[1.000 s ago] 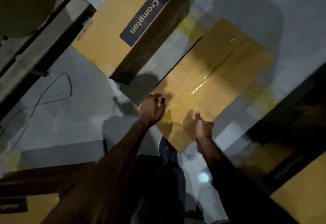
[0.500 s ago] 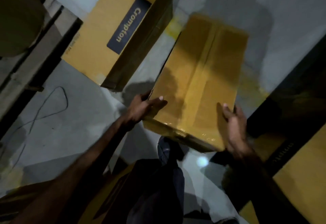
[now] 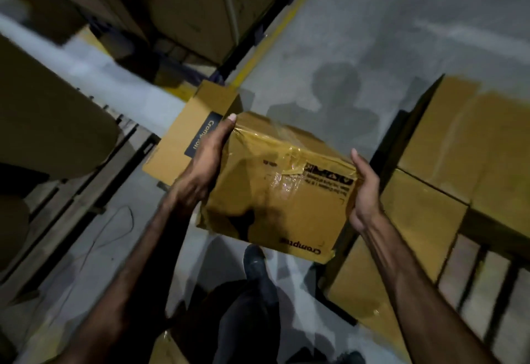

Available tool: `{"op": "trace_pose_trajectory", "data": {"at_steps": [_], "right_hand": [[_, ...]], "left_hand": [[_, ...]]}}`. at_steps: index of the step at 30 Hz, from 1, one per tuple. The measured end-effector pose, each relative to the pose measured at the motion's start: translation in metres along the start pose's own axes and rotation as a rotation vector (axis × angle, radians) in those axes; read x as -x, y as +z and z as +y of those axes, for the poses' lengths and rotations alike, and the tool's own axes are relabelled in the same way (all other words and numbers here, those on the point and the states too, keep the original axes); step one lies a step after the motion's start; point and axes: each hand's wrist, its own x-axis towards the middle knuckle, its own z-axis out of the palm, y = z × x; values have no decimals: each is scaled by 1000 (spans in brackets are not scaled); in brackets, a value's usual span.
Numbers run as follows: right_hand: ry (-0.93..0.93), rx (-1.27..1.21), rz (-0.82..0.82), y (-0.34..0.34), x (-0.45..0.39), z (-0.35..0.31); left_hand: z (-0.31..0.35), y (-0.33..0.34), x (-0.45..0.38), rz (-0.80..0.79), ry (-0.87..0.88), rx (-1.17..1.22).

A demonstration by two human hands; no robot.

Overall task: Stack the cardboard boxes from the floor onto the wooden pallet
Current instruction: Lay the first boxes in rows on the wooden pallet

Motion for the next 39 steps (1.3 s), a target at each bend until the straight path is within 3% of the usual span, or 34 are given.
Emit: {"op": "trace_pose_trajectory", "data": {"at_steps": [7, 12, 18, 24, 30, 35, 39], "right_hand": [[-114, -196, -3, -83, 149, -76], [-218, -371, 119, -190, 267, -102], [-217, -633, 360, -307, 372, -69], [-133, -757, 541, -368, 436, -7], [-33, -677, 829, -390, 484, 47], [138, -497, 937, -406, 488, 73], [238, -440, 970, -445, 466, 131]], "left_hand": [[79, 101, 151, -5, 158, -74], [114, 220, 232, -160, 329, -148], [119, 363, 286, -444, 486, -447], [91, 461, 316, -739, 545, -715], [16, 475, 332, -1002, 366, -710], [-52, 493, 305, -1029, 110, -589], [-97, 511, 297, -1005, 10, -559]]}}
